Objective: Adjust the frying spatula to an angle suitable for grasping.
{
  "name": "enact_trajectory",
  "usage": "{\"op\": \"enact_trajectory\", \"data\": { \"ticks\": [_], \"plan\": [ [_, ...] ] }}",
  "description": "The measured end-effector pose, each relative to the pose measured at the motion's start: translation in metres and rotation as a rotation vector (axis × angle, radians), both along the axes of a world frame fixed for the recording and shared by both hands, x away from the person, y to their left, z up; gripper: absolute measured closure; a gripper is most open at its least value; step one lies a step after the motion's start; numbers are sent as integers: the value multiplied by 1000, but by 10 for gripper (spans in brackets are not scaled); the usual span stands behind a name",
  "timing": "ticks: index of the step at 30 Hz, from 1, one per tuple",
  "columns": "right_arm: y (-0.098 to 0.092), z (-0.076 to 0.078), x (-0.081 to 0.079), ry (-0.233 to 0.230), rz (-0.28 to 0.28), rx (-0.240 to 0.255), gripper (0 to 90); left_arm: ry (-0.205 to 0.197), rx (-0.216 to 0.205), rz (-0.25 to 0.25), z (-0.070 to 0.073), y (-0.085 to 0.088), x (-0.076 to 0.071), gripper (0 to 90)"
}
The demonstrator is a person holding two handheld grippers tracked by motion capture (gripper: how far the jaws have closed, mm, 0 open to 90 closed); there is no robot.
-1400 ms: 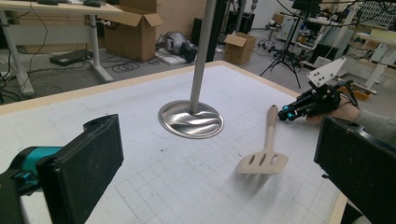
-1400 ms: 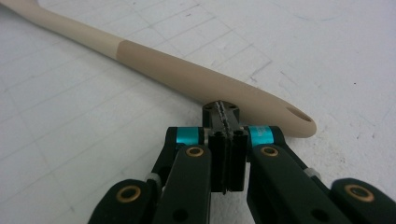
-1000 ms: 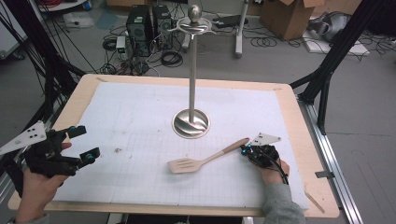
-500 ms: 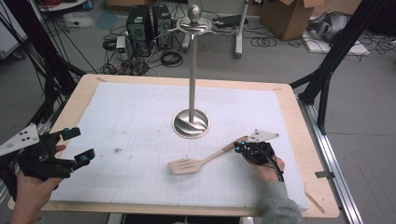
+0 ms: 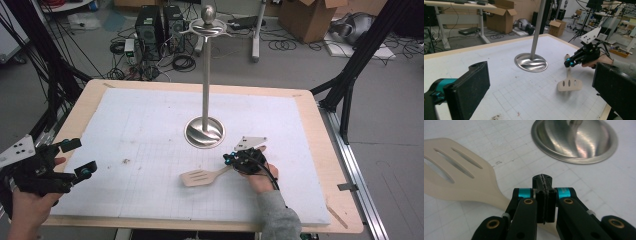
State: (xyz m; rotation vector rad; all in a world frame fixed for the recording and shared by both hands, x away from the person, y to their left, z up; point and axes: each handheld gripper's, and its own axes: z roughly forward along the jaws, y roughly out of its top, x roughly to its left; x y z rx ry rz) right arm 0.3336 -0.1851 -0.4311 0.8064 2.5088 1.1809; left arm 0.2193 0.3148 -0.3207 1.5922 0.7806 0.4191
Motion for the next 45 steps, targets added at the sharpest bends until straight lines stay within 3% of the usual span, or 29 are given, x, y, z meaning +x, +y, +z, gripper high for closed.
{"op": "enact_trajectory", "data": {
  "ticks": [10,19,22,32,37,45],
  "plan": [
    [30,-11,4,52,40,-46,900,3,1,-2,-1,-1,1,17],
    [27,-12,4,99,65,-38,900,8,1,-6,-2,-2,3,17],
    [24,-13,5,133,73,-10,900,9,3,-11,-3,-3,5,17],
    [20,-16,-1,122,65,18,900,25,11,-29,-5,-8,13,17],
    [14,-16,-4,146,90,44,900,29,9,-31,-5,-10,17,17],
    [16,-15,-10,110,103,12,900,38,13,-47,-7,-14,22,18]
  ]
}}
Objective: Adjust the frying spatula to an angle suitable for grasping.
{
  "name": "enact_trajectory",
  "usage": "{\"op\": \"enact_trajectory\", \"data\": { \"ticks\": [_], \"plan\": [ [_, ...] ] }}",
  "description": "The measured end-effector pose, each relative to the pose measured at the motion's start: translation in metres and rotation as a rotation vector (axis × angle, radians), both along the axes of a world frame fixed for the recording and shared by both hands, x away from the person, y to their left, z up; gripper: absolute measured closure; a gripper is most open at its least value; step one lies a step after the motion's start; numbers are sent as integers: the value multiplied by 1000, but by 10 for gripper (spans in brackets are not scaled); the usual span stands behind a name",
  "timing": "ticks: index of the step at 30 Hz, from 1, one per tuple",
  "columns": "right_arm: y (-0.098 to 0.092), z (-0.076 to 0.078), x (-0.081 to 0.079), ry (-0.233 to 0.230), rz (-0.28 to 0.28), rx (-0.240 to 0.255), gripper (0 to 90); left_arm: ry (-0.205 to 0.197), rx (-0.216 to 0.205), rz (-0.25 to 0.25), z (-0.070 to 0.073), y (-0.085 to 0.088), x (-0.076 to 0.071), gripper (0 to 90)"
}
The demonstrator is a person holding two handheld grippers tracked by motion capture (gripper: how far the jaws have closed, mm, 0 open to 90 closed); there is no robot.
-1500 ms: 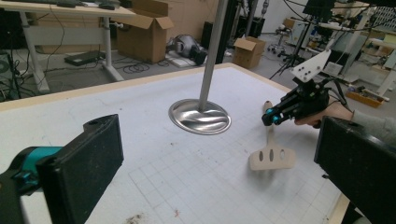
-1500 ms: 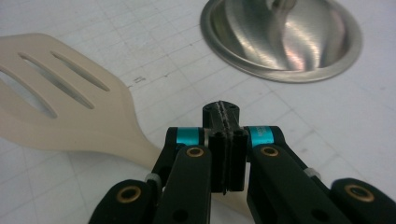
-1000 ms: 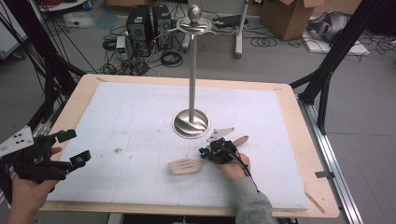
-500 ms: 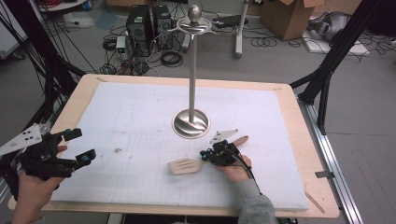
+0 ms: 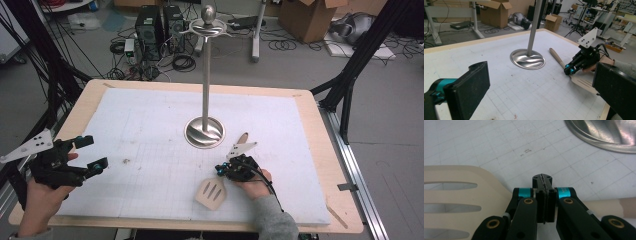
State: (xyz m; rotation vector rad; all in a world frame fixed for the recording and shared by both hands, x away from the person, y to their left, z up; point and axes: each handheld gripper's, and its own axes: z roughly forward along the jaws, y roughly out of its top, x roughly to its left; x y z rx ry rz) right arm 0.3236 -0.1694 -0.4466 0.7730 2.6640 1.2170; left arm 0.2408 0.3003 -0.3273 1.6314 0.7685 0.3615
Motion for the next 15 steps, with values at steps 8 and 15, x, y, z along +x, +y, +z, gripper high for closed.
{"op": "enact_trajectory", "data": {
  "ticks": [8,15],
  "plan": [
    [-6,2,-7,-4,16,0,900,6,-1,-5,-1,-1,2,17],
    [-8,3,-11,-12,45,-7,900,4,-3,-5,-1,-1,2,17]
  ]
}}
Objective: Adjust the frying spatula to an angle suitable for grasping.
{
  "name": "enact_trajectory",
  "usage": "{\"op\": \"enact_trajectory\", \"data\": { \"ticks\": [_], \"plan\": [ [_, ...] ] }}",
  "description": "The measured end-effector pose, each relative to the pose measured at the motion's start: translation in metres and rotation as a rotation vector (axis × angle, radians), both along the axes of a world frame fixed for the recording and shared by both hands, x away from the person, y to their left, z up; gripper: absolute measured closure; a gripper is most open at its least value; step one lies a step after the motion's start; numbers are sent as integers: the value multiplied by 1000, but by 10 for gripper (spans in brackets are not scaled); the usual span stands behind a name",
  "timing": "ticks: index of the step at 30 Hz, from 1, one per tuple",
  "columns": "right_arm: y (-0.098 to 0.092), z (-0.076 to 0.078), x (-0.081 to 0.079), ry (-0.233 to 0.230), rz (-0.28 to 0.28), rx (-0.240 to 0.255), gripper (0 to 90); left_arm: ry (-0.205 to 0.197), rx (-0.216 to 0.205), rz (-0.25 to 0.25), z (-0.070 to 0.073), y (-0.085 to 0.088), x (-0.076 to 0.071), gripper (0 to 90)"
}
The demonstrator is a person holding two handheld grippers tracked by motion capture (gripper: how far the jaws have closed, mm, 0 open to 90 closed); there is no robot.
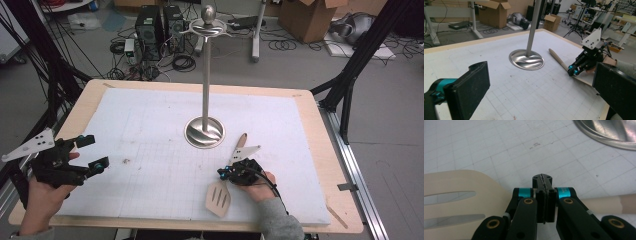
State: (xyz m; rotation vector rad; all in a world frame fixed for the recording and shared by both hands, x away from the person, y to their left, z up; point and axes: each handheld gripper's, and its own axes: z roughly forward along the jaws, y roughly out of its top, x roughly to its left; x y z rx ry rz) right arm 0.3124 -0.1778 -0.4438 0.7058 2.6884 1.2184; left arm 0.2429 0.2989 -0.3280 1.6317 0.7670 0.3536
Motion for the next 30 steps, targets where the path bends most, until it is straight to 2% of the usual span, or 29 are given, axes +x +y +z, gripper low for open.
{"op": "enact_trajectory", "data": {
  "ticks": [7,12,14,30],
  "plan": [
    [0,1,-6,11,33,-10,900,1,0,-1,0,0,0,18],
    [2,2,-12,13,90,-43,900,-1,0,1,0,1,0,17],
    [3,2,-14,10,95,-58,900,-1,2,1,0,1,0,17],
    [-6,3,-19,25,116,-67,900,2,0,0,-1,1,0,17]
  ]
}}
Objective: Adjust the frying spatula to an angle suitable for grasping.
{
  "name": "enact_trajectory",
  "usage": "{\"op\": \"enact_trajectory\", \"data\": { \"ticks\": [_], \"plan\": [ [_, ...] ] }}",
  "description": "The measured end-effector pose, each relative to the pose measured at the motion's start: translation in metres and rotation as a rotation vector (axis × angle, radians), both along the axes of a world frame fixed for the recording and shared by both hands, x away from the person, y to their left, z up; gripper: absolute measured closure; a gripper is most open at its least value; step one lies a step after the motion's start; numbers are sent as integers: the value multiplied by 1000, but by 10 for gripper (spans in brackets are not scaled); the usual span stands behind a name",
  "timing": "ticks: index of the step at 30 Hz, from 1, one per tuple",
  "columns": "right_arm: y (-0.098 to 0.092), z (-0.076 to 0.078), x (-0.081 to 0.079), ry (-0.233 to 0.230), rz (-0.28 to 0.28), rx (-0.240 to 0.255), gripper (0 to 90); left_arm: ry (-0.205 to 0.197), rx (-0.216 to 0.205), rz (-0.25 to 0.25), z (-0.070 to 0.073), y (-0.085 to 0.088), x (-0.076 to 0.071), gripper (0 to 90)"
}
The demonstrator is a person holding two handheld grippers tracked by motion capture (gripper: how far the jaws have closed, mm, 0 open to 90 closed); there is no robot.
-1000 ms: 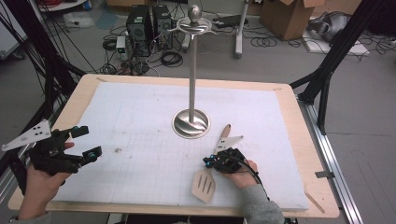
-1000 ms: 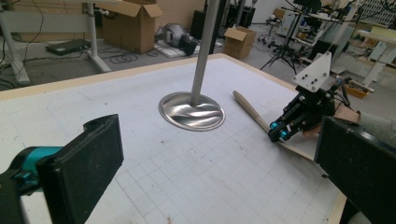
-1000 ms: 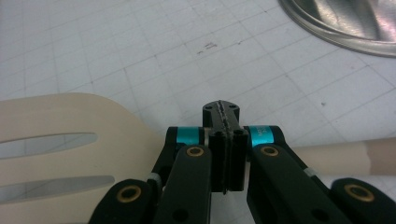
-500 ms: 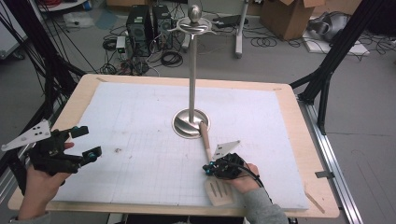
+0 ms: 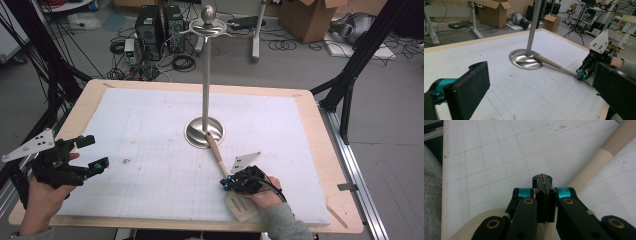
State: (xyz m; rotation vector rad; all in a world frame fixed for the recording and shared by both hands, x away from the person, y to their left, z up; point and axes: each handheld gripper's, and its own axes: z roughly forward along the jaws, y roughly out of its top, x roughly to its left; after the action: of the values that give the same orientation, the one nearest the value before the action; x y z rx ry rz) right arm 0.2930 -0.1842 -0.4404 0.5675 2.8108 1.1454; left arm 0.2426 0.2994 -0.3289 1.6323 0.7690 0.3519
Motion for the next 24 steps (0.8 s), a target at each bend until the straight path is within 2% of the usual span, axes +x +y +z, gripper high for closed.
{"op": "enact_trajectory", "data": {
  "ticks": [10,15,24],
  "plan": [
    [-5,2,-2,0,13,-17,900,4,2,0,-1,0,1,17],
    [-4,3,-2,-14,28,-34,900,4,4,-1,-1,-1,1,18],
    [-2,6,-1,-14,54,-75,900,3,1,1,-1,0,1,17]
  ]
}}
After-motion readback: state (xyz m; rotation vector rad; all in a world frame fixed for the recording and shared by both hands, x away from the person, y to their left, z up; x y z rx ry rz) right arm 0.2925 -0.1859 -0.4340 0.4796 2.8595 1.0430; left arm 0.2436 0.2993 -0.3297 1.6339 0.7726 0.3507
